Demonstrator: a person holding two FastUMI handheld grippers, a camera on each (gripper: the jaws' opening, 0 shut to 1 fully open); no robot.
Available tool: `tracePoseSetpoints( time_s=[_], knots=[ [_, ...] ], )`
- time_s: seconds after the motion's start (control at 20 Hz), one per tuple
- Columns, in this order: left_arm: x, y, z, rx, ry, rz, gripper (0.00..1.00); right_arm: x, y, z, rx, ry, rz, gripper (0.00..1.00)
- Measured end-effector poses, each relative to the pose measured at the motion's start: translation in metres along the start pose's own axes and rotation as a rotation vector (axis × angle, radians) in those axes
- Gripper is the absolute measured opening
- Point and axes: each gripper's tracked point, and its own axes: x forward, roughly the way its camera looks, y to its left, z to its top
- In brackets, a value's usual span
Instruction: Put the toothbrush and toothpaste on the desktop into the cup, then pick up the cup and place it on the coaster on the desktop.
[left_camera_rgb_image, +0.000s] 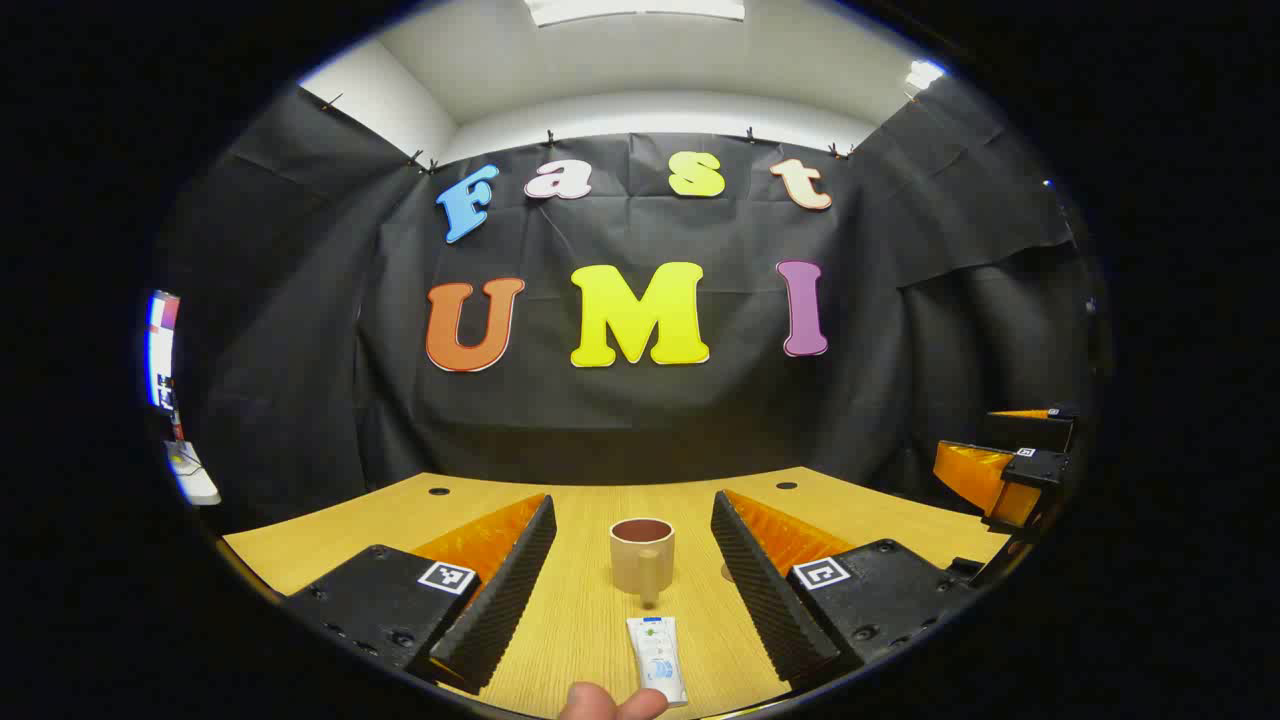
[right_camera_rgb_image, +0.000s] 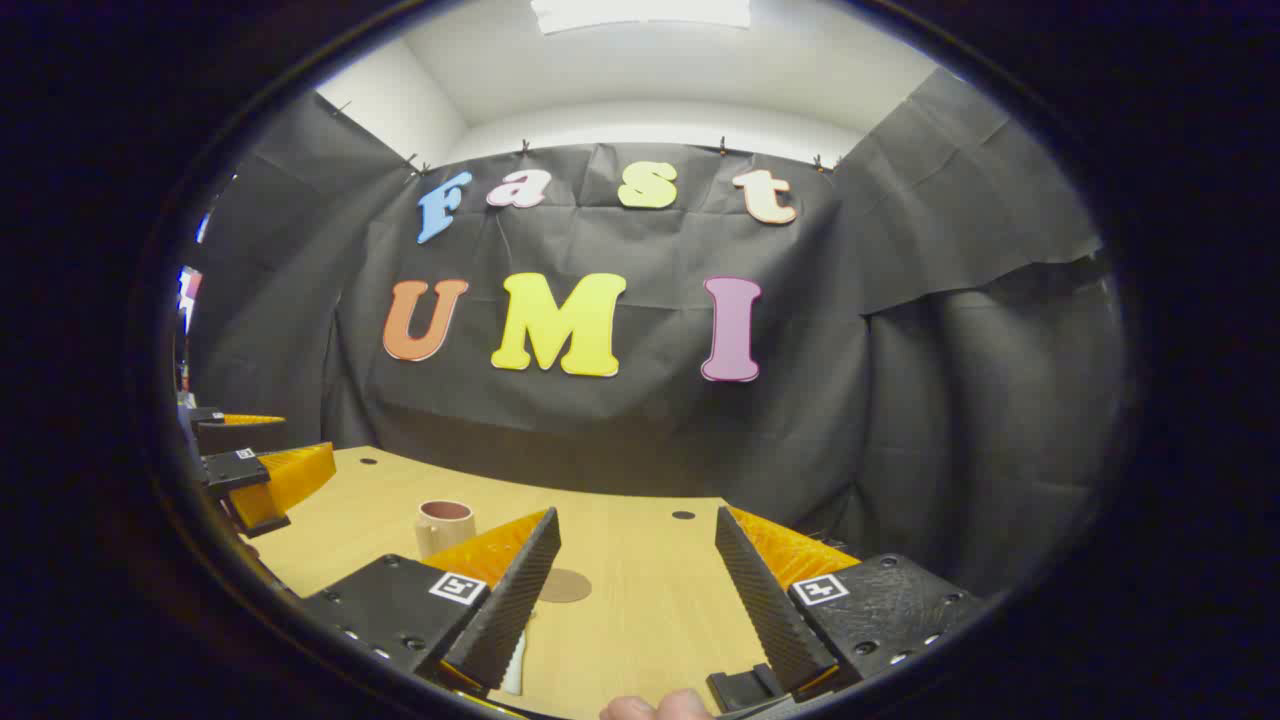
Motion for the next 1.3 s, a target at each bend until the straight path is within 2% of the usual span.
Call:
tracePoseSetpoints(
  time_s=[0.25, 0.5, 0.7, 1.3],
  knots=[
    [0.004, -0.002, -0.012, 0.01, 0.022, -0.002, 0.99, 0.004, 0.002, -0.011, 0.054, 0.042, -0.004, 0.95],
    [0.004, -0.001, -0.01, 0.008, 0.025, 0.002, 0.99, 0.004, -0.001, -0.007, 0.051, 0.035, -0.014, 0.95],
    [0.005, -0.002, -0.014, -0.001, 0.043, 0.005, 0.99, 0.005, -0.003, -0.018, 0.038, 0.073, -0.034, 0.95],
    [0.004, -0.004, -0.033, -0.009, 0.115, 0.005, 0.99, 0.004, 0.0, -0.027, 0.054, 0.098, -0.013, 0.95]
  ],
)
